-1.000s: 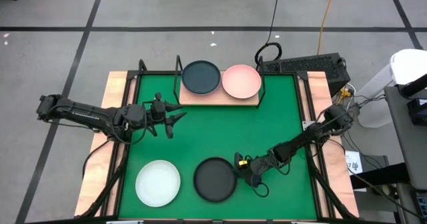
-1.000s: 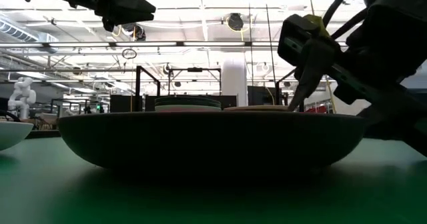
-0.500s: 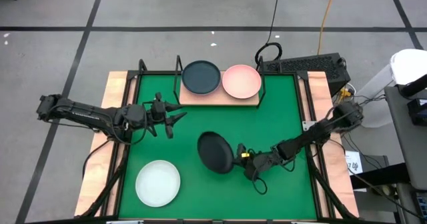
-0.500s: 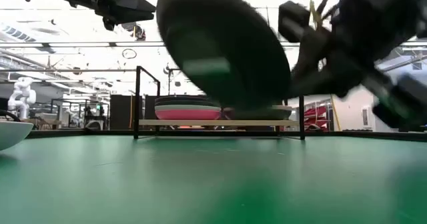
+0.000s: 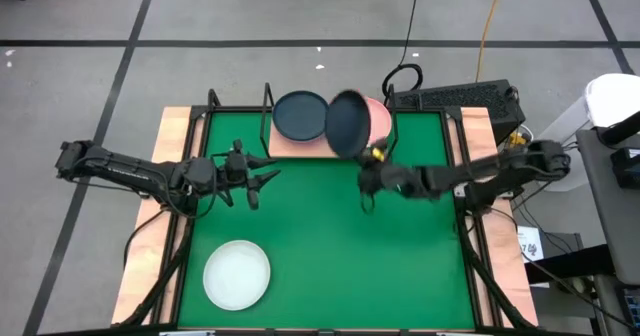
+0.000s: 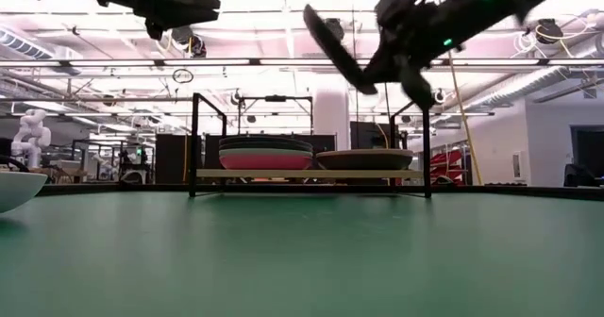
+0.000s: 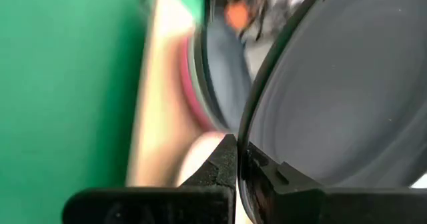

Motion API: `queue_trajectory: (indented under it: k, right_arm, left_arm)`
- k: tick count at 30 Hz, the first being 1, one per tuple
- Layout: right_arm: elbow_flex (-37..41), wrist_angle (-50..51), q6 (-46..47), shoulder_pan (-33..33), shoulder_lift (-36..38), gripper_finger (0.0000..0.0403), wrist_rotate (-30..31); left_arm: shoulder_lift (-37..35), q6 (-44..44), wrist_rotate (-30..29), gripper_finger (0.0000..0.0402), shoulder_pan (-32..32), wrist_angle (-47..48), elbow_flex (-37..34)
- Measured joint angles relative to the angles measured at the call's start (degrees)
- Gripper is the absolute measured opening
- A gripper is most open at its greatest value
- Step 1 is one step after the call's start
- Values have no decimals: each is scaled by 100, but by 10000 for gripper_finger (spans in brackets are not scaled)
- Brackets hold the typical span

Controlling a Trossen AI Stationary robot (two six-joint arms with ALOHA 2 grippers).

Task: Place and stack plates onto a shelf
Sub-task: Stack the black plate on top of the light pink plate on the shelf

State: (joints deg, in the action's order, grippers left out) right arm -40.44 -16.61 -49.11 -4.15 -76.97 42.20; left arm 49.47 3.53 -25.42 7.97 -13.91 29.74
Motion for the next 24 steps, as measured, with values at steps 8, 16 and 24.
queue_trajectory:
  k: [8,16,24]
  right_arm:
    - [-1251,2495,610,1574,-477,1,-1119]
    - [-1749,3471,903,2065,-1019,0,-1544]
    - [-1747,3539,1235,2111,-1093,27,-1463]
  left_arm:
    - [0,-26,-1,145,41,-9,0]
    - [0,-14,-1,145,44,29,0]
    - [2,-48,-9,145,44,31,2]
